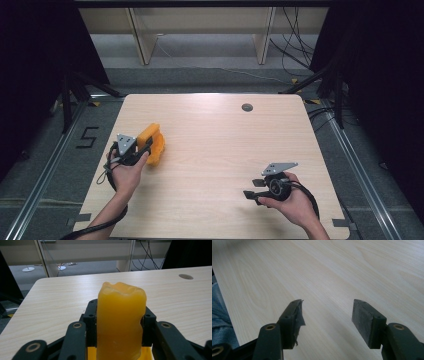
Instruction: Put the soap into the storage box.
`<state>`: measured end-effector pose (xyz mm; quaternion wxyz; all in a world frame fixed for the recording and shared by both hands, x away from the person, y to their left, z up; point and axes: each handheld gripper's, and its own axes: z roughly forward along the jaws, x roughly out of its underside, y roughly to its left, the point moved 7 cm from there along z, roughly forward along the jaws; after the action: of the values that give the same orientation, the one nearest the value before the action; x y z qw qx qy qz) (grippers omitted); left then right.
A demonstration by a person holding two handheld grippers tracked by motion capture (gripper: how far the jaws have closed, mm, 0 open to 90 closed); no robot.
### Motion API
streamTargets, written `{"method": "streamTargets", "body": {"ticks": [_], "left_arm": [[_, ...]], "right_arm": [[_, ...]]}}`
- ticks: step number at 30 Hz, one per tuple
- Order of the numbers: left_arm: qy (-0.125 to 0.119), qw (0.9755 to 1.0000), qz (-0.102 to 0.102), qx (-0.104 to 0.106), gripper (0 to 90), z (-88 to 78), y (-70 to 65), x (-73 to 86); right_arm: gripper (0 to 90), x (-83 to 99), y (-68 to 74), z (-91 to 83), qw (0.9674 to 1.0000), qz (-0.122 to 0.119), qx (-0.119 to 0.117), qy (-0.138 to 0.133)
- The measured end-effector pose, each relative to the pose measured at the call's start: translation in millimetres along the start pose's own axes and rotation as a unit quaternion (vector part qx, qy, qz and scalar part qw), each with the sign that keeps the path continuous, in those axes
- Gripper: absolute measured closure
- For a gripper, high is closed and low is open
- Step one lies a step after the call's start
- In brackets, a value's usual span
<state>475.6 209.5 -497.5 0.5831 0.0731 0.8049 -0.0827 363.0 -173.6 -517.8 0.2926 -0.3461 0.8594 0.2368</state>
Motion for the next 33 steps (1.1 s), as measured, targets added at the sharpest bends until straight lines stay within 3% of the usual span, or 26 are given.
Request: {"method": "streamTargets", "body": {"ticks": [4,19,33], "left_arm": [[-0.001,1.0,-0.003,0.003,60.2,2.4,-0.9,1.4],[-0.002,0.9999,-0.003,0.011,59.9,6.0,-1.7,6.6],[0.041,0.999,-0.005,0.015,59.5,7.4,-1.8,15.3]], "right_arm": [[42.2,0.8,2.4,0.1,1.0,0.008,-0.004,0.003],[42.3,1.8,3.2,2.7,1.0,-0.002,-0.004,0.007],[42.2,2.1,3.9,1.8,0.9999,-0.004,-0.005,0.012]]}}
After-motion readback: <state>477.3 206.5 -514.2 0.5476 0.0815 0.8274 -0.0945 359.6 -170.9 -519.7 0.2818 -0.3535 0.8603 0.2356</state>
